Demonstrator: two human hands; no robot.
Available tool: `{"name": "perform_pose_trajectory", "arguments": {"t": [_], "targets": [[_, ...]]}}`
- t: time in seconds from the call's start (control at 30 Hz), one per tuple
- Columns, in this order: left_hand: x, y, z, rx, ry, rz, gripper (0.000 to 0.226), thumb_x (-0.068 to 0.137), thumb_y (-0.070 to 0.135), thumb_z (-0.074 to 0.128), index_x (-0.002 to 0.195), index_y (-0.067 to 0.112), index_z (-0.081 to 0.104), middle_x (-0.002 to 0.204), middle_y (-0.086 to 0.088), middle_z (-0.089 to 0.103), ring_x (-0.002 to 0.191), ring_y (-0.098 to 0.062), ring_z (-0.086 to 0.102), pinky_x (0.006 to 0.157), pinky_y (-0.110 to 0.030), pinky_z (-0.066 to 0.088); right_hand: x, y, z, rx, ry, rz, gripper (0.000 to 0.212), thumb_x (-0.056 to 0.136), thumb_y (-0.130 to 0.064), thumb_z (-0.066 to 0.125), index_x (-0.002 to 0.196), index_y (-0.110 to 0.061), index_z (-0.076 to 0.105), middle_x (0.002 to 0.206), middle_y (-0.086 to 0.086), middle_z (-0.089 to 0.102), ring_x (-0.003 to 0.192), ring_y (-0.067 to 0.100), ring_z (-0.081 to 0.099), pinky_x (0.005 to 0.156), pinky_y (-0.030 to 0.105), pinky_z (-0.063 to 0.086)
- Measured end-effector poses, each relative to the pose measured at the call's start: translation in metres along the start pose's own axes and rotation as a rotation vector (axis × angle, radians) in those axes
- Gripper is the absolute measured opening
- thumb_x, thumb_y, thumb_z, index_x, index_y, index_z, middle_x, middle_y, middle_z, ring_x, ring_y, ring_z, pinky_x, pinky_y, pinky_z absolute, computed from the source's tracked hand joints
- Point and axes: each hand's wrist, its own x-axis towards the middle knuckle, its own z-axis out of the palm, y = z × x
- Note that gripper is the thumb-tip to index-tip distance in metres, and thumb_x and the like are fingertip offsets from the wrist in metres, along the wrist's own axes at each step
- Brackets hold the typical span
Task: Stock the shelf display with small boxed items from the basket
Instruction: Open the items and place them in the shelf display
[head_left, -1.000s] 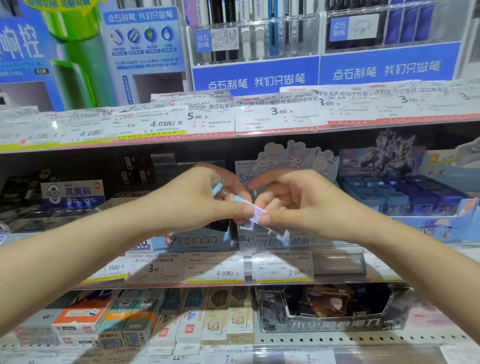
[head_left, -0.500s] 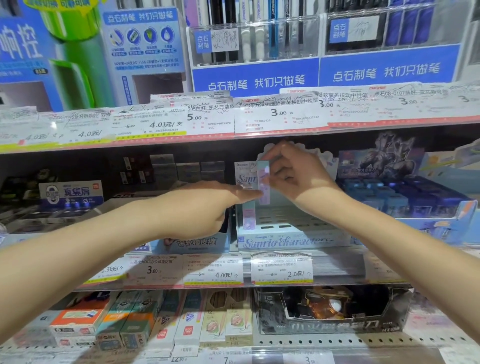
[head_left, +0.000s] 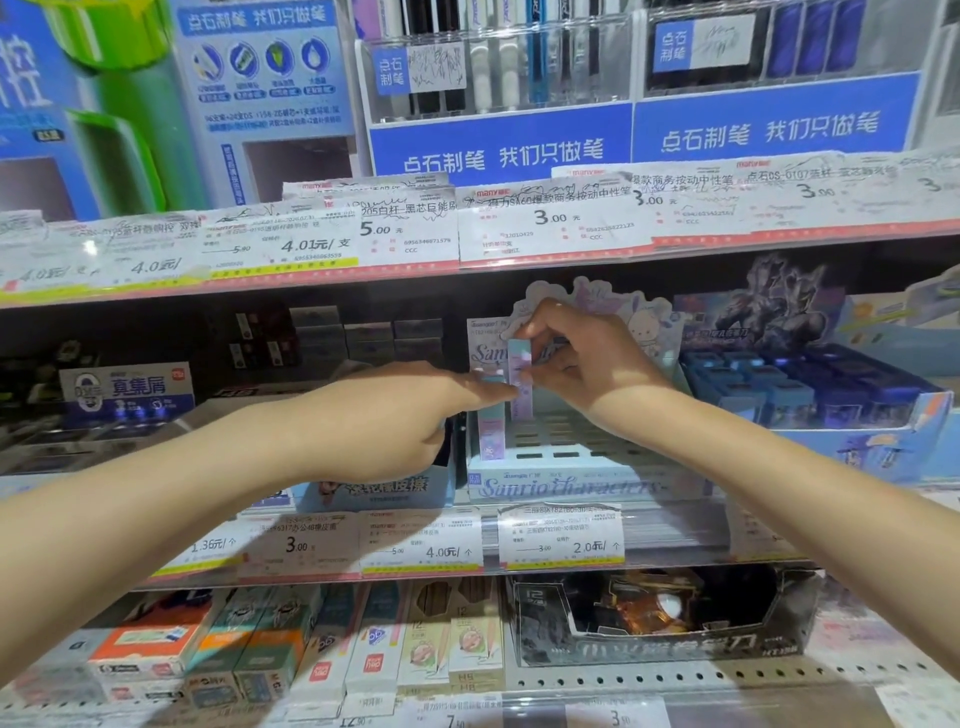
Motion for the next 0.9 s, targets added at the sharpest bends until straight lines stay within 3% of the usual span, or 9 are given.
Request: {"name": "perform_pose_trajectory", "arguments": {"t": [0.1,0.2,0.33,0.5,0.57,0.63,0.7,0.8,0.9], "targets": [[-0.001,0.005,-0.001,0.003,0.003,-0.002,0.077,0.084,-0.001,0.031,0.139,0.052,0.020,0.147,0.014,0.040,0.069,-0.009,0.054,0.070,-0.035,0.052,0.002,0.003,-0.001,0.007,-0.005,0.001,0.022,0.079,-0.003,0.066,0.098,-0.012,0.057,0.083,0.003,0.059,0.079,0.028,0.066,0.082,0.045,0.054],[-0.002,0.005,-0.002,0.003,0.006,0.000,0.077,0.084,-0.001,0.031,0.139,0.052,0.021,0.144,0.011,0.045,0.059,-0.009,0.050,0.064,-0.033,0.049,0.002,0.006,-0.001,0.001,-0.033,0.009,0.023,0.078,-0.003,0.067,0.095,-0.014,0.057,0.078,-0.002,0.059,0.080,0.026,0.066,0.083,0.044,0.054],[-0.003,0.003,-0.002,0.004,-0.005,0.023,0.078,0.083,-0.001,0.031,0.139,0.052,0.020,0.143,0.006,0.046,0.079,-0.014,0.059,0.070,-0.033,0.051,-0.002,0.013,0.003,-0.017,-0.042,0.012,0.017,0.080,-0.004,0.064,0.096,-0.011,0.063,0.080,-0.001,0.063,0.081,0.025,0.066,0.082,0.038,0.055],[-0.003,0.008,-0.003,-0.002,-0.030,-0.002,0.076,0.087,-0.001,0.029,0.141,0.050,0.018,0.152,0.025,0.020,0.062,0.024,0.045,0.047,-0.007,0.036,-0.005,0.021,0.003,-0.249,0.033,-0.153,0.024,0.078,-0.003,0.050,0.091,-0.007,0.069,0.094,0.003,0.056,0.078,0.024,0.057,0.072,0.031,0.047],[-0.004,0.005,-0.003,0.013,-0.023,0.007,0.076,0.086,-0.001,0.029,0.140,0.052,0.018,0.151,0.029,0.017,0.064,0.010,0.049,0.051,-0.007,0.037,-0.008,0.022,0.003,-0.266,0.023,-0.147,0.028,0.078,-0.002,0.046,0.094,-0.007,0.069,0.101,0.007,0.058,0.082,0.023,0.055,0.074,0.030,0.044],[-0.003,0.000,-0.002,-0.010,-0.010,0.048,0.078,0.084,0.000,0.029,0.138,0.054,0.019,0.149,0.028,0.019,0.076,-0.001,0.057,0.073,-0.024,0.050,-0.007,0.020,0.001,-0.255,-0.017,-0.115,0.033,0.080,0.002,0.045,0.099,-0.008,0.069,0.106,0.008,0.058,0.081,0.016,0.049,0.075,0.025,0.039],[-0.001,-0.005,0.000,-0.081,0.006,0.076,0.078,0.082,0.000,0.030,0.138,0.054,0.022,0.146,0.019,0.037,0.099,-0.010,0.061,0.086,-0.036,0.052,-0.006,0.018,-0.003,-0.263,-0.074,-0.078,0.038,0.081,0.004,0.043,0.107,-0.011,0.067,0.109,0.006,0.057,0.083,0.011,0.046,0.076,0.020,0.034],[0.000,-0.007,0.000,-0.303,0.156,0.032,0.064,0.080,0.009,0.039,0.135,0.043,0.037,0.117,0.017,0.058,0.083,-0.003,0.059,0.078,-0.019,0.049,-0.012,0.014,-0.006,-0.191,-0.050,-0.046,0.044,0.083,0.004,0.042,0.119,-0.016,0.058,0.104,-0.002,0.053,0.089,0.010,0.048,0.080,0.018,0.034],[-0.002,-0.002,-0.005,-0.527,0.299,-0.025,0.043,0.065,0.021,0.046,0.105,0.030,0.054,0.095,0.011,0.063,0.076,-0.014,0.059,0.065,-0.021,0.047,-0.022,-0.002,-0.007,-0.012,0.048,-0.051,0.041,0.081,0.003,0.047,0.113,-0.020,0.057,0.093,-0.001,0.055,0.080,0.016,0.053,0.072,0.023,0.043]]}}
